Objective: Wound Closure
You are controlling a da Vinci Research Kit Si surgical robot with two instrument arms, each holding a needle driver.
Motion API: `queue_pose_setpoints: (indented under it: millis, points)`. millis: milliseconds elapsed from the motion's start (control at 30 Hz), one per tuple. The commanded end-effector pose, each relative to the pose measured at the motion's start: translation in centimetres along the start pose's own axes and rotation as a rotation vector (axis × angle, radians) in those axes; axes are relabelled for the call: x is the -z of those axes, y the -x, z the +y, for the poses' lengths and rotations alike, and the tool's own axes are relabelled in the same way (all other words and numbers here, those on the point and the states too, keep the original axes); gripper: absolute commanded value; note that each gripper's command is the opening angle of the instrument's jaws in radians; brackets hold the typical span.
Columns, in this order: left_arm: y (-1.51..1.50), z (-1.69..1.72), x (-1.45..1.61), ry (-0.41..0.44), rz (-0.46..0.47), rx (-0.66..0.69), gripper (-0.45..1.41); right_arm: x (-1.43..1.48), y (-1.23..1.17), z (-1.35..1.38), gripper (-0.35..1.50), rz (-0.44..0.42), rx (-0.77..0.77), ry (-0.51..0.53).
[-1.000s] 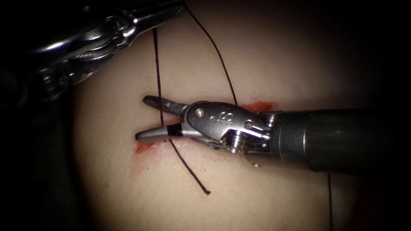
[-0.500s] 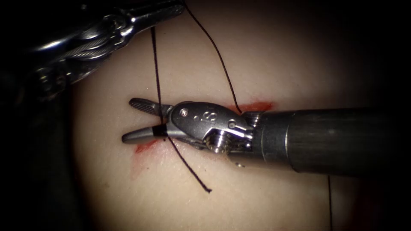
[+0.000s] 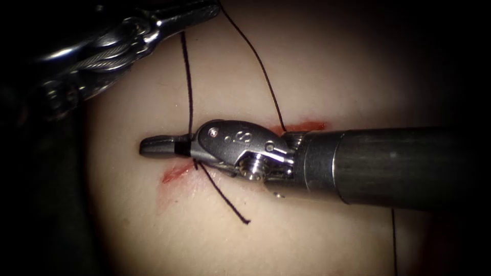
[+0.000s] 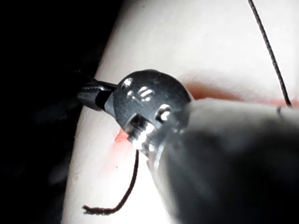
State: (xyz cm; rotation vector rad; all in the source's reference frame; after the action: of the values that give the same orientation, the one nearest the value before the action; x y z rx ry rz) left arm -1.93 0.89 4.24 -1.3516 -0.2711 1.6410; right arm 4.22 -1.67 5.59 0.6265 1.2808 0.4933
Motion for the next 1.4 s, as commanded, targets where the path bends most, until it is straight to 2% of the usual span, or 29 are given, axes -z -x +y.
queue_pose_setpoints:
  millis: [33,300,600,767,800,833,867,900,933,1033,1167,1233,1267,1333,1367,1400]
  points:
    - [0.03,-0.01,-0.05,-0.002,0.000,0.000,-0.45,-0.08,-0.02,-0.01,-0.35,-0.003,-0.023,0.016]
    - [-0.02,-0.07,0.03,-0.035,0.009,0.003,-0.45,0.02,-0.12,-0.01,-0.35,0.021,-0.048,0.063]
    - [-0.11,-0.47,0.44,-0.188,0.028,-0.051,-0.45,0.62,-0.42,0.19,-0.35,0.108,-0.085,0.167]
    - [-0.03,-0.70,0.60,-0.326,-0.080,-0.102,-0.45,0.91,-0.43,0.22,-0.35,0.131,-0.089,0.209]
    - [0.01,-0.74,0.60,-0.345,-0.104,-0.105,-0.45,0.96,-0.41,0.21,-0.30,0.134,-0.090,0.219]
    - [0.07,-0.78,0.60,-0.352,-0.129,-0.107,-0.45,1.00,-0.40,0.19,0.07,0.134,-0.079,0.224]
    - [0.15,-0.82,0.59,-0.362,-0.159,-0.115,-0.45,1.04,-0.39,0.18,0.36,0.134,-0.068,0.228]
    - [0.25,-0.86,0.57,-0.363,-0.201,-0.123,-0.45,1.09,-0.38,0.15,0.75,0.136,-0.063,0.233]
    - [0.35,-0.90,0.56,-0.361,-0.237,-0.125,-0.45,1.13,-0.37,0.12,0.90,0.135,-0.052,0.235]
    - [0.68,-1.02,0.50,-0.359,-0.351,-0.148,-0.45,1.31,-0.35,0.04,1.05,0.145,-0.049,0.233]
    - [0.97,-1.20,0.47,-0.348,-0.434,-0.187,-0.45,1.56,-0.33,-0.07,1.07,0.157,-0.055,0.234]
    - [1.05,-1.28,0.44,-0.301,-0.458,-0.182,0.36,1.67,-0.32,-0.13,1.05,0.157,-0.057,0.231]
    - [1.05,-1.31,0.42,-0.286,-0.461,-0.180,0.57,1.70,-0.32,-0.15,1.05,0.157,-0.057,0.229]
    - [1.01,-1.31,0.38,-0.261,-0.453,-0.180,0.82,1.77,-0.30,-0.20,1.05,0.155,-0.056,0.221]
    - [0.97,-1.31,0.37,-0.256,-0.444,-0.181,1.11,1.78,-0.30,-0.22,1.05,0.155,-0.055,0.220]
    - [0.94,-1.29,0.36,-0.249,-0.442,-0.180,1.18,1.79,-0.29,-0.24,1.05,0.154,-0.055,0.218]
